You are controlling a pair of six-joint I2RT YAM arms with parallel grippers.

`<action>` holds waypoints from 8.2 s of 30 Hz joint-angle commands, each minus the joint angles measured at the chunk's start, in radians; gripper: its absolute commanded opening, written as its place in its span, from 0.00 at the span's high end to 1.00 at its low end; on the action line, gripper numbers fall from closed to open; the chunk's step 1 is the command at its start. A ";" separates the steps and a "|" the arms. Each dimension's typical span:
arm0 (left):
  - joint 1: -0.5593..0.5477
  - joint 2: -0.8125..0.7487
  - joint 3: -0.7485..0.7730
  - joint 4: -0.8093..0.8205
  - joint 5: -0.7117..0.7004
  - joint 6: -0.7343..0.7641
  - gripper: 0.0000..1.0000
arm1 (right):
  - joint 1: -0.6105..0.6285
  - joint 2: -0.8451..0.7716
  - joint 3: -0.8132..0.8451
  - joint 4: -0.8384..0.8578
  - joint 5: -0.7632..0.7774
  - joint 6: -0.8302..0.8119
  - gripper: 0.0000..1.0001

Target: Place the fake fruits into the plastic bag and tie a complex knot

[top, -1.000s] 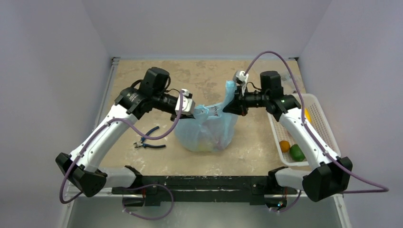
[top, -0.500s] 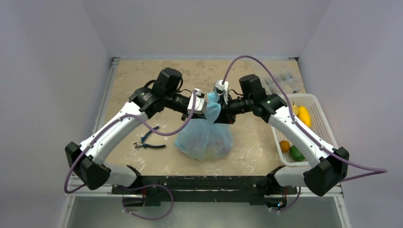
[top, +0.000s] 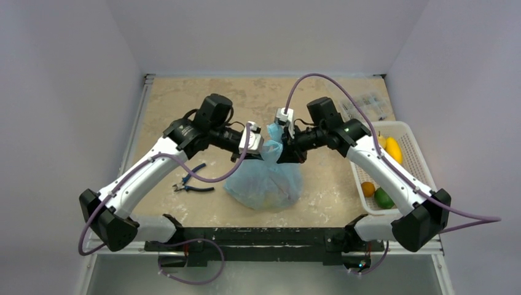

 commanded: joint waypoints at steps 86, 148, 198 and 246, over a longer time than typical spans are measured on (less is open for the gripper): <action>0.089 0.015 -0.043 0.298 0.123 -0.310 1.00 | -0.101 -0.160 -0.224 0.459 -0.041 0.024 1.00; 0.208 0.412 0.687 -0.445 0.163 -0.125 0.34 | -0.006 -0.188 -0.167 0.242 -0.053 -0.391 1.00; -0.326 0.020 -0.240 0.229 -0.863 -0.323 1.00 | -0.057 -0.207 -0.309 0.535 0.072 0.450 1.00; 0.043 -0.114 -0.041 -0.086 -0.089 -0.138 1.00 | 0.026 -0.028 -0.151 0.312 0.280 -0.317 1.00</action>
